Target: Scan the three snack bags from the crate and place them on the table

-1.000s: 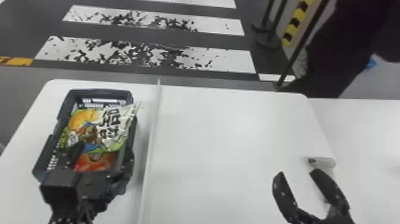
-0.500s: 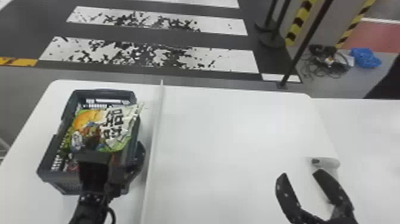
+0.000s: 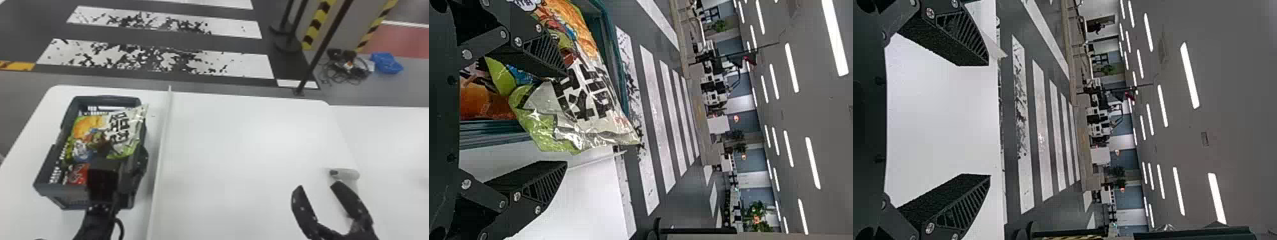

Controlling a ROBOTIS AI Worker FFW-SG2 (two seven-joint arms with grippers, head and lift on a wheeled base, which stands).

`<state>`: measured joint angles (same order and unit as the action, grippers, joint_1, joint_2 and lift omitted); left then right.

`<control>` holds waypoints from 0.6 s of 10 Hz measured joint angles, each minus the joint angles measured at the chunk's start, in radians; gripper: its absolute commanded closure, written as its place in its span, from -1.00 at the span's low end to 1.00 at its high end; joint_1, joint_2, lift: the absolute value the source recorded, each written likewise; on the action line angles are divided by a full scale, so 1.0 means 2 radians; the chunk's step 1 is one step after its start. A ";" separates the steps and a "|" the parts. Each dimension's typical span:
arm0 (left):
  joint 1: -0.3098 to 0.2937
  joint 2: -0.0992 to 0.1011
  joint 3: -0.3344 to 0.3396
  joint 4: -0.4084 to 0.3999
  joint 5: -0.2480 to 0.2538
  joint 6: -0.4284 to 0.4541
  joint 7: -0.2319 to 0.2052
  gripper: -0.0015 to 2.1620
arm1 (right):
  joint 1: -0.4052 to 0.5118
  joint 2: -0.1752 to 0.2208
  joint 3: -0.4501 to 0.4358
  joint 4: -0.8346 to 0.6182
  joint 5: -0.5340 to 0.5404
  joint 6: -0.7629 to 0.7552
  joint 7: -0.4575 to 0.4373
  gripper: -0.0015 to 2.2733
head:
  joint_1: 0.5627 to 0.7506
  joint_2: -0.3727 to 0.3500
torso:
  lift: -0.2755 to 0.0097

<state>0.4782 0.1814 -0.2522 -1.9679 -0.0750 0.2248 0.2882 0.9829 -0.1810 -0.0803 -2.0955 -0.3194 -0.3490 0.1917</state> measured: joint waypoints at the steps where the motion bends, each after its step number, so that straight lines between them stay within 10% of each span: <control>1: 0.002 0.001 0.000 -0.005 0.001 -0.002 0.002 -0.60 | -0.002 0.000 0.000 0.000 0.000 0.006 0.000 -0.88 | 0.41 -0.29 | 0.67; 6: 0.003 0.001 0.004 -0.016 0.005 0.015 -0.003 -0.41 | -0.011 0.000 0.000 0.007 -0.001 0.026 -0.001 -0.88 | 0.41 -0.28 | 0.67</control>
<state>0.4833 0.1832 -0.2442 -2.0001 -0.0655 0.2556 0.2831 0.9603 -0.1810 -0.0812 -2.0822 -0.3206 -0.2964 0.1906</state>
